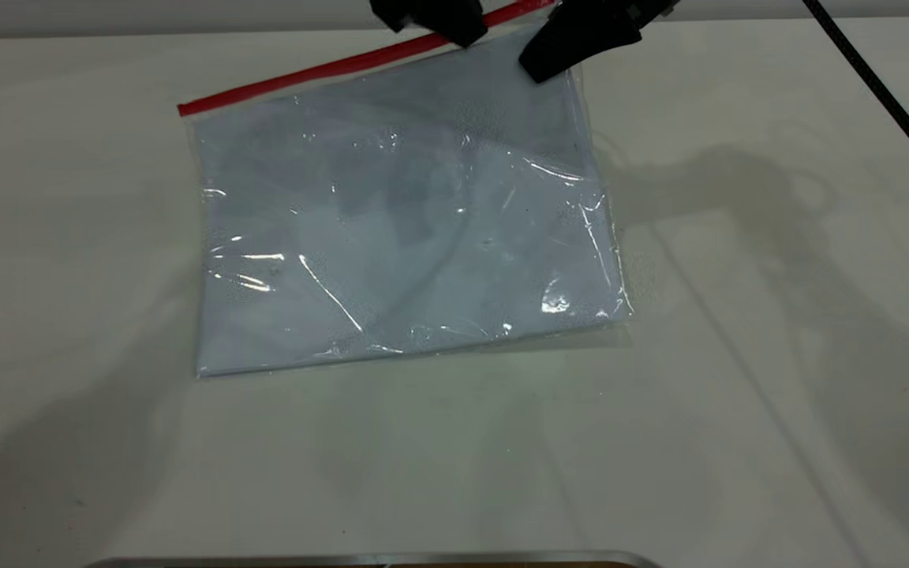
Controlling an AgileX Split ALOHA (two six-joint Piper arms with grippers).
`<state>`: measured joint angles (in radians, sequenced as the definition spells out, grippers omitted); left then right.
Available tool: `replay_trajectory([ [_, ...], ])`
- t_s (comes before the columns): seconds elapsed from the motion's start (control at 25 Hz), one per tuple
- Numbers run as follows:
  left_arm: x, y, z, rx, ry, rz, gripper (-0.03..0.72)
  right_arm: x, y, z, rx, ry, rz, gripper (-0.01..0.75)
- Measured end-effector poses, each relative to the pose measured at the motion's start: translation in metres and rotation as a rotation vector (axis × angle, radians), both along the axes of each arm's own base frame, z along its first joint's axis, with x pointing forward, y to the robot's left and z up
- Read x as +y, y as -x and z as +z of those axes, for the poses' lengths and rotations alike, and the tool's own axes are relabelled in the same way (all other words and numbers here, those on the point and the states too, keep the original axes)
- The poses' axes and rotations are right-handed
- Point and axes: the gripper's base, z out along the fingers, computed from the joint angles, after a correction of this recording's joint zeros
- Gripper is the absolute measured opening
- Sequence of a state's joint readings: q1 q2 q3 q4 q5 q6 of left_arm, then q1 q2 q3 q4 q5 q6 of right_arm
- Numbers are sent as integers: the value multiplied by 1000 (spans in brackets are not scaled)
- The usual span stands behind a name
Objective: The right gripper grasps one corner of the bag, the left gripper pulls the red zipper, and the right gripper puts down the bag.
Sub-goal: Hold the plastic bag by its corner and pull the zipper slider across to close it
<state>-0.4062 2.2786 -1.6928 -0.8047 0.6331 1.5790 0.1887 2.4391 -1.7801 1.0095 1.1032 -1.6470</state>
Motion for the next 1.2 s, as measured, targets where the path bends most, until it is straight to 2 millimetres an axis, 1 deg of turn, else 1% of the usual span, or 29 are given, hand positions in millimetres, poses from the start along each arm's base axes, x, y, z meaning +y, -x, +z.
replay_trajectory([
  [0.48, 0, 2, 1, 16, 2, -16, 199, 0, 0, 0, -2, 6, 2, 34],
  [0.76, 0, -3, 2, -25, 0, 18, 207, 0, 0, 0, -2, 6, 2, 34],
  [0.96, 0, -2, 2, -19, 1, 17, 212, 0, 0, 0, -2, 6, 2, 34],
  [1.2, 0, -3, -11, 7, -8, 16, 213, -1, 0, -1, -3, 11, 3, 34],
])
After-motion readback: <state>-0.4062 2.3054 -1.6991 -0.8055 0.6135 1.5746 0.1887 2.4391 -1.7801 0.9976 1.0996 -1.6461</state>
